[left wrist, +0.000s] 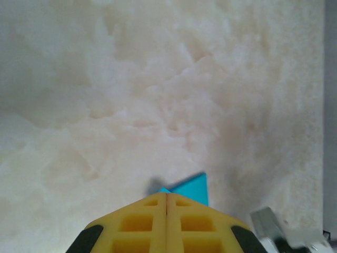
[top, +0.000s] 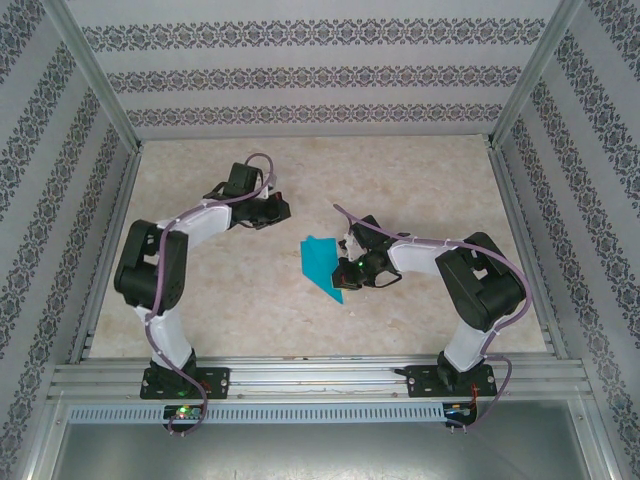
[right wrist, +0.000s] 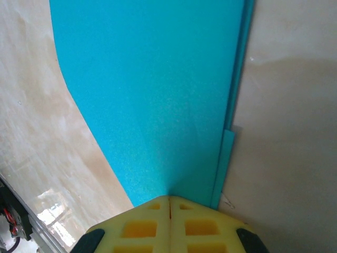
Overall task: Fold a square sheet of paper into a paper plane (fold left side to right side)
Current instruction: Fourth fold the wing at the center of the table.
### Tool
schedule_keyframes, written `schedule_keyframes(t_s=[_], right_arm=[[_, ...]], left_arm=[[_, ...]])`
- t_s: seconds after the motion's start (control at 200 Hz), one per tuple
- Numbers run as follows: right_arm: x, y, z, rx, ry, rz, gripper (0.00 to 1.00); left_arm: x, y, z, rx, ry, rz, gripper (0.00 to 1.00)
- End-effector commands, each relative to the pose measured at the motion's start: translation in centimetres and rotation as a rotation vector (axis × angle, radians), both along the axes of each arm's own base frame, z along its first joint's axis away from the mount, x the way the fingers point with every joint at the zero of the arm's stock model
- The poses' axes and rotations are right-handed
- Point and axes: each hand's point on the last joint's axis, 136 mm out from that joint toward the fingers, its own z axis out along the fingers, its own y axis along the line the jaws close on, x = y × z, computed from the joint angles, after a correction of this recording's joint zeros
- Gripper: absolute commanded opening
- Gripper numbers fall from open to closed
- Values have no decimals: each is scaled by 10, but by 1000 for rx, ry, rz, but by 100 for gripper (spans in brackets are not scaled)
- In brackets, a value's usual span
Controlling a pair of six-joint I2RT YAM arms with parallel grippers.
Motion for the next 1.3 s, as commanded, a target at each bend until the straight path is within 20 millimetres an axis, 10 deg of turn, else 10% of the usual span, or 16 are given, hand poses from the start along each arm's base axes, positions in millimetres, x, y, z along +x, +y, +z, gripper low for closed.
schedule_keyframes(t_s=[0.0, 0.275, 0.65, 1.294], right_arm=[[-33, -44, -41, -210, 129, -41, 0], [-30, -41, -41, -198, 124, -39, 0], [-30, -40, -41, -192, 126, -30, 0], [-30, -38, -38, -179, 125, -21, 0]], left_arm=[[-23, -13, 13, -32, -10, -51, 2], [-61, -52, 6, -95, 49, -131, 2], [-59, -93, -21, -121, 94, -196, 2], [-69, -93, -79, -64, 194, -179, 0]])
